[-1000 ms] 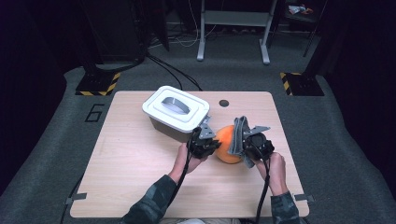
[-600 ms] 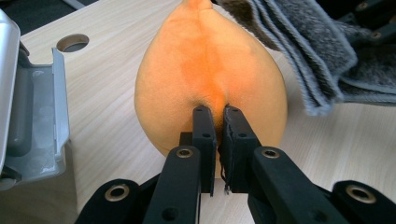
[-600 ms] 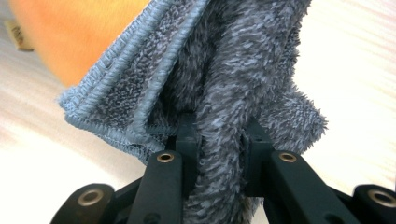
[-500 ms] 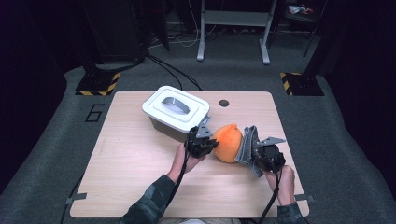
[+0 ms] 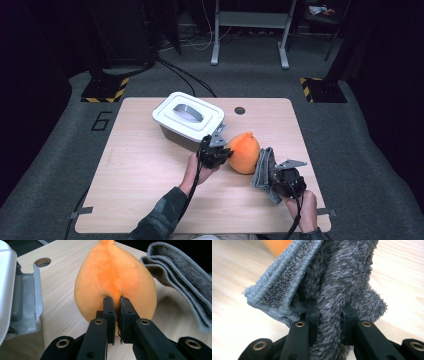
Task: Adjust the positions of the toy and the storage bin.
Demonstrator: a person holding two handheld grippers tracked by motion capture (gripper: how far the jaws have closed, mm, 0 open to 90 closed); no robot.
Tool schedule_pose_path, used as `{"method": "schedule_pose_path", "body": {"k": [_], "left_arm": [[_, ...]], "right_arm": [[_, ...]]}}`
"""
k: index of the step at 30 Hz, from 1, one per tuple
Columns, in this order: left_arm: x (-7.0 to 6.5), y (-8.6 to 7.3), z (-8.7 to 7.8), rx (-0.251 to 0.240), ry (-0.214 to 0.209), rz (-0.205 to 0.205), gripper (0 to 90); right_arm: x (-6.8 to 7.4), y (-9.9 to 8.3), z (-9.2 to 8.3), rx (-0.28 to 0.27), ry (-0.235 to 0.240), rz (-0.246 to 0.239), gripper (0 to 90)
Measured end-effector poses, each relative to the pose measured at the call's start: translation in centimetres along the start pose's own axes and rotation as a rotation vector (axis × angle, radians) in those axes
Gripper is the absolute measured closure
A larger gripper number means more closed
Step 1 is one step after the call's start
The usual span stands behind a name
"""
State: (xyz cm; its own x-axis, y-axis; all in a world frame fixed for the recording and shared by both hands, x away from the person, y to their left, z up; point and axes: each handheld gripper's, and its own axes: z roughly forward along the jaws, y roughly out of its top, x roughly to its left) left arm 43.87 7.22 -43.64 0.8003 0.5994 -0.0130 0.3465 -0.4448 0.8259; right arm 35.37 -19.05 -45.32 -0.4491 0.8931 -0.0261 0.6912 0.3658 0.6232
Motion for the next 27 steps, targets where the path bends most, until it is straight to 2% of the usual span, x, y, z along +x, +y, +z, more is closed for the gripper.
{"method": "schedule_pose_path", "body": {"k": [2,8,14,17,19,24,27], "left_arm": [[0.0,0.0,0.0,-0.003,0.004,-0.006,85.0],[0.3,0.1,0.1,-0.001,0.021,-0.008,85.0],[0.5,0.1,0.2,-0.003,0.035,-0.010,85.0],[0.8,0.1,0.1,0.002,0.041,-0.014,85.0],[0.9,0.1,0.2,-0.004,0.043,-0.014,85.0],[0.9,0.1,0.2,-0.005,0.047,-0.019,85.0],[0.8,0.1,0.2,-0.006,0.050,-0.017,85.0]], "right_arm": [[0.5,-0.3,-0.1,0.002,0.011,-0.023,72.7],[2.3,-1.2,-0.2,0.022,0.045,-0.052,72.3],[4.5,-1.9,0.9,0.070,0.100,-0.089,72.1],[5.6,-2.2,1.5,0.100,0.124,-0.139,72.1],[6.2,-2.3,1.8,0.112,0.149,-0.152,71.9],[7.2,-2.3,2.5,0.110,0.170,-0.191,70.9],[7.4,-2.2,3.1,0.104,0.182,-0.192,63.4]]}}
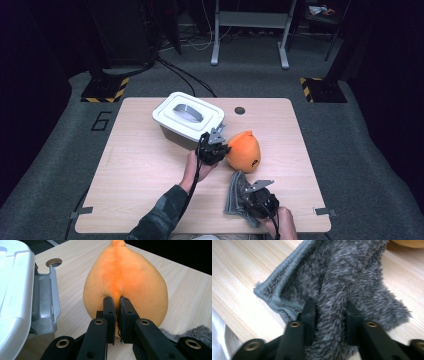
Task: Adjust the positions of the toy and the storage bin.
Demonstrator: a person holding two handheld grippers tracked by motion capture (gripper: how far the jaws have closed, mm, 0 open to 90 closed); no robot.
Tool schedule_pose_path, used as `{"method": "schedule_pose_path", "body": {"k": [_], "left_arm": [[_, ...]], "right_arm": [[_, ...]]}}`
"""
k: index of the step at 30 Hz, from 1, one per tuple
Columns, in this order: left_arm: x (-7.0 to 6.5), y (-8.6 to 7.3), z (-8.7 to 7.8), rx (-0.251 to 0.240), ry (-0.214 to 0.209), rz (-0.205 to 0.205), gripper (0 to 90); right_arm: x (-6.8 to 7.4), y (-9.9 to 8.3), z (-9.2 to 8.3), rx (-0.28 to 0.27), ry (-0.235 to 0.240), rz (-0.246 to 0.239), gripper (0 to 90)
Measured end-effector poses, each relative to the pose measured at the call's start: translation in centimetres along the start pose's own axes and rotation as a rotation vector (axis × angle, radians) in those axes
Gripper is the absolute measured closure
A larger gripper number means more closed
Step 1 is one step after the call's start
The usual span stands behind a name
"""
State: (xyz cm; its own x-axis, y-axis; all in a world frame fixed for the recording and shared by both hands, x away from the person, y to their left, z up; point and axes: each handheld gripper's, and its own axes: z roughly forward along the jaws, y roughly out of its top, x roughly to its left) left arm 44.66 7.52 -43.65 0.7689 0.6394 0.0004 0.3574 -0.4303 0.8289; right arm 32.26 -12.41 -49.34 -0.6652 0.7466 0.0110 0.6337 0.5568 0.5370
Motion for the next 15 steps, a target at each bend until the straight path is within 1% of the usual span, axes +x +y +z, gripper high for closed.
{"method": "schedule_pose_path", "body": {"k": [2,5,7,8,9,10,12,14,15], "left_arm": [[0.0,0.0,0.0,0.004,-0.001,0.003,85.0],[0.0,0.0,0.0,0.002,0.001,0.003,85.0],[0.0,0.0,0.0,0.001,0.000,0.005,85.0],[0.0,0.0,0.0,0.001,0.003,0.007,85.1],[0.0,0.0,0.0,0.001,0.003,0.009,85.1],[0.0,0.1,0.0,0.001,0.003,0.012,85.1],[0.0,0.1,0.0,-0.002,0.003,0.012,85.1],[0.0,0.1,0.0,-0.001,0.003,0.016,85.2],[0.0,0.1,0.0,-0.002,0.004,0.015,85.2]], "right_arm": [[-0.1,0.1,0.4,0.003,0.003,-0.003,57.0],[0.0,0.2,0.5,-0.005,0.009,-0.009,40.6],[0.0,0.3,0.1,-0.024,0.017,-0.017,30.2],[0.0,0.3,-0.2,-0.033,0.022,-0.028,26.7],[0.0,0.3,-0.6,-0.052,0.034,-0.022,23.3],[-0.1,0.3,-0.9,-0.063,0.027,-0.023,19.9],[-0.4,0.2,-1.6,-0.104,0.024,-0.002,15.8],[-1.1,0.1,-2.3,-0.133,0.011,0.014,13.5],[-1.5,0.0,-2.5,-0.148,0.001,0.035,11.8]]}}
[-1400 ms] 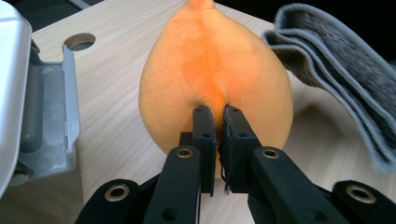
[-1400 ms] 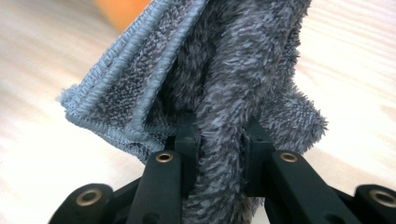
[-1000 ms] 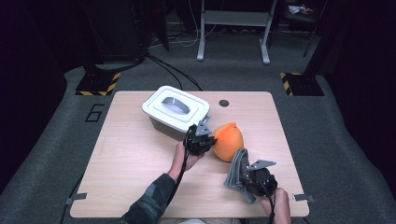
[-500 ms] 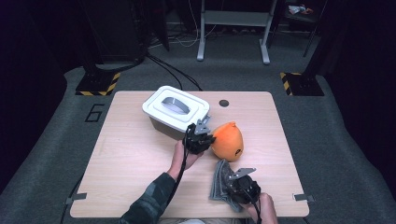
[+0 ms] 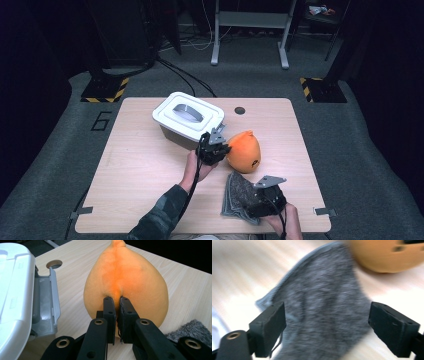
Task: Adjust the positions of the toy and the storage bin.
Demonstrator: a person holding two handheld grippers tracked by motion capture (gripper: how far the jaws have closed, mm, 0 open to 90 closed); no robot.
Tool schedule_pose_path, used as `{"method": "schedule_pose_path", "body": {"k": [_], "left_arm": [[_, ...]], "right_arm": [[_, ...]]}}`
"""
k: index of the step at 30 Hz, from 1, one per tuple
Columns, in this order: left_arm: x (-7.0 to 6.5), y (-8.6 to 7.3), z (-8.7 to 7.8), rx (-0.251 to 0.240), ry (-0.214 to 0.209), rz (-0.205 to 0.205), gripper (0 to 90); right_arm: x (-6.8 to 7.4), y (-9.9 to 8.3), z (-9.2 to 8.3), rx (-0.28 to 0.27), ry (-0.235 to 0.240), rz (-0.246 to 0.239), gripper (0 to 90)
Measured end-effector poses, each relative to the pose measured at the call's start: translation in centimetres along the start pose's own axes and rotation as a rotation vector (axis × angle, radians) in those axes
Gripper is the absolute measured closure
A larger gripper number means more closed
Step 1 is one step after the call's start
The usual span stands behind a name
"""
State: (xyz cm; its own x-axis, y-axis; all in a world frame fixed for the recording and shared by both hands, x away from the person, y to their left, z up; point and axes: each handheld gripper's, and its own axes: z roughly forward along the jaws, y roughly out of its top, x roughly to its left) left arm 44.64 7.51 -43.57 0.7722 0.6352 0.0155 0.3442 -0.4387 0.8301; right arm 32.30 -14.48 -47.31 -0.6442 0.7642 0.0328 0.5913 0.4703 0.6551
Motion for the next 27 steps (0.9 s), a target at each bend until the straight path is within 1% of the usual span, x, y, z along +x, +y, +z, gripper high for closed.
{"method": "schedule_pose_path", "body": {"k": [1,3,4,5,6,9,10,11,12,13,14,15,17,18,19,21,22,23,24,25,26,27], "left_arm": [[0.0,0.0,0.0,0.000,-0.003,0.001,85.2],[0.0,0.0,0.0,0.000,-0.002,0.002,85.2],[0.0,0.0,0.0,-0.001,0.001,0.006,85.2],[0.0,0.0,0.0,-0.002,-0.002,0.003,85.2],[0.0,0.0,0.0,-0.003,-0.001,0.005,85.2],[-0.1,0.0,0.0,-0.002,-0.004,0.009,85.2],[-0.1,0.1,0.0,-0.003,-0.007,0.011,85.2],[-0.1,0.1,0.0,-0.006,-0.004,0.014,85.2],[-0.1,0.1,0.0,-0.004,-0.003,0.016,85.3],[-0.1,0.1,0.0,-0.007,-0.003,0.016,85.3],[-0.1,0.1,0.0,-0.006,-0.007,0.020,85.3],[-0.1,0.1,0.0,-0.005,-0.002,0.025,85.3],[-0.2,0.2,0.0,-0.015,-0.004,0.026,85.5],[-0.2,0.3,-0.1,-0.018,0.000,0.030,85.5],[-0.3,0.3,-0.1,-0.018,-0.008,0.032,85.5],[-0.4,0.4,-0.2,-0.024,-0.003,0.034,85.5],[-0.4,0.4,-0.2,-0.024,-0.011,0.032,85.6],[-0.4,0.5,-0.2,-0.029,-0.006,0.037,85.6],[-0.5,0.6,-0.3,-0.031,-0.011,0.035,85.6],[-0.5,0.8,-0.3,-0.033,-0.010,0.040,85.6],[-0.6,0.9,-0.4,-0.038,-0.007,0.045,85.6],[-0.6,1.0,-0.4,-0.040,-0.007,0.053,85.7]], "right_arm": [[-0.4,0.0,-0.2,-0.009,-0.017,0.021,9.9],[-1.6,-0.3,-0.5,-0.025,-0.032,0.037,7.5],[-2.2,-0.4,-0.5,-0.036,-0.057,0.057,6.4],[-2.7,-0.5,-0.4,-0.038,-0.078,0.067,5.5],[-3.2,-0.7,-0.5,-0.036,-0.078,0.088,5.1],[-4.9,-1.2,0.0,-0.053,-0.130,0.112,3.8],[-5.5,-1.4,0.2,-0.047,-0.148,0.121,2.6],[-6.1,-1.6,0.5,-0.038,-0.152,0.131,1.9],[-6.5,-1.8,0.8,-0.044,-0.171,0.148,2.1],[-7.1,-1.9,1.1,-0.036,-0.191,0.159,0.9],[-7.6,-2.0,1.3,-0.033,-0.195,0.177,0.7],[-8.1,-2.2,1.5,-0.043,-0.210,0.188,0.6],[-8.9,-2.4,1.9,-0.033,-0.227,0.213,0.0],[-9.3,-2.6,2.1,-0.039,-0.234,0.223,0.0],[-9.7,-2.7,2.2,-0.041,-0.239,0.229,0.0],[-10.2,-3.0,2.5,-0.045,-0.243,0.245,0.0],[-10.5,-3.2,2.6,-0.051,-0.248,0.242,0.0],[-10.6,-3.2,2.7,-0.048,-0.252,0.257,0.0],[-10.8,-3.4,2.8,-0.049,-0.256,0.243,0.0],[-10.9,-3.4,2.8,-0.055,-0.256,0.251,0.0],[-11.0,-3.4,2.9,-0.049,-0.260,0.258,0.0],[-11.1,-3.5,2.9,-0.049,-0.268,0.255,0.1]]}}
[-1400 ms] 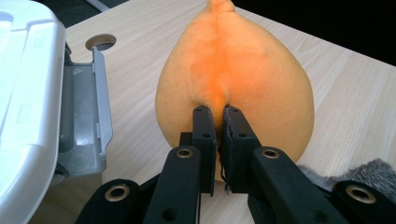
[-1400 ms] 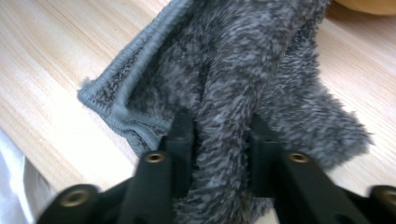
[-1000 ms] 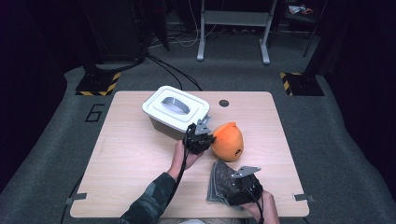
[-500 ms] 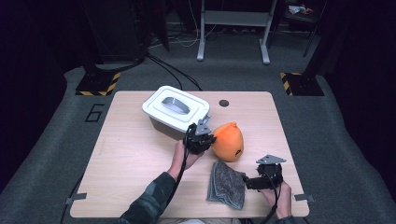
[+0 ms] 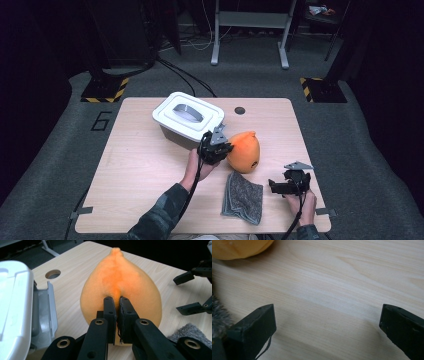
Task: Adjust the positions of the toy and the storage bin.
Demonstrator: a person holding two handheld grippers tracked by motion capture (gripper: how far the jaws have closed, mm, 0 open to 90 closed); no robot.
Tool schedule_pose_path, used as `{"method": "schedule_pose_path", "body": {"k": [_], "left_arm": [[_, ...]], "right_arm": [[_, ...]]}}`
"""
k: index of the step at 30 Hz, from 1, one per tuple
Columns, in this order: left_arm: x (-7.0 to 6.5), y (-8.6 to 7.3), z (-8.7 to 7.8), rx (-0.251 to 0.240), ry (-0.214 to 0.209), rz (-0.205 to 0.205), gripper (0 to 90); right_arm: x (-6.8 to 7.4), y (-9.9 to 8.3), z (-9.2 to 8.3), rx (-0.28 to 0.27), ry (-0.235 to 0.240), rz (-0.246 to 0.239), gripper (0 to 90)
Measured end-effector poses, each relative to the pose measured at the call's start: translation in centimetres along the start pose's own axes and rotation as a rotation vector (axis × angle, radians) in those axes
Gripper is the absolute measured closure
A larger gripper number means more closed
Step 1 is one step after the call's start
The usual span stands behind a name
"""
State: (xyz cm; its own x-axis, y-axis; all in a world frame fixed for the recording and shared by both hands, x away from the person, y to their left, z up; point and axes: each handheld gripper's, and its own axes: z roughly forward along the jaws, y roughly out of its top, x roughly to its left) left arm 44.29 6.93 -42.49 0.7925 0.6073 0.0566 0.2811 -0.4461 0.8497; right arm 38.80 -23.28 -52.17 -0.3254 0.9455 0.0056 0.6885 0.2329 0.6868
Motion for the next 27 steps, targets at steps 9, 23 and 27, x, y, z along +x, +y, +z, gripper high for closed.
{"method": "schedule_pose_path", "body": {"k": [9,23,27], "left_arm": [[-0.2,0.7,-0.8,-0.008,0.007,0.028,85.7],[0.4,1.4,-4.2,-0.044,0.041,0.049,85.7],[0.3,1.4,-5.2,-0.054,0.046,0.050,85.7]], "right_arm": [[-0.9,-0.4,0.5,-0.020,-0.008,0.013,0.0],[-1.0,-0.6,0.5,-0.041,-0.013,0.007,0.0],[-1.0,-0.6,0.5,-0.042,-0.013,0.007,0.0]]}}
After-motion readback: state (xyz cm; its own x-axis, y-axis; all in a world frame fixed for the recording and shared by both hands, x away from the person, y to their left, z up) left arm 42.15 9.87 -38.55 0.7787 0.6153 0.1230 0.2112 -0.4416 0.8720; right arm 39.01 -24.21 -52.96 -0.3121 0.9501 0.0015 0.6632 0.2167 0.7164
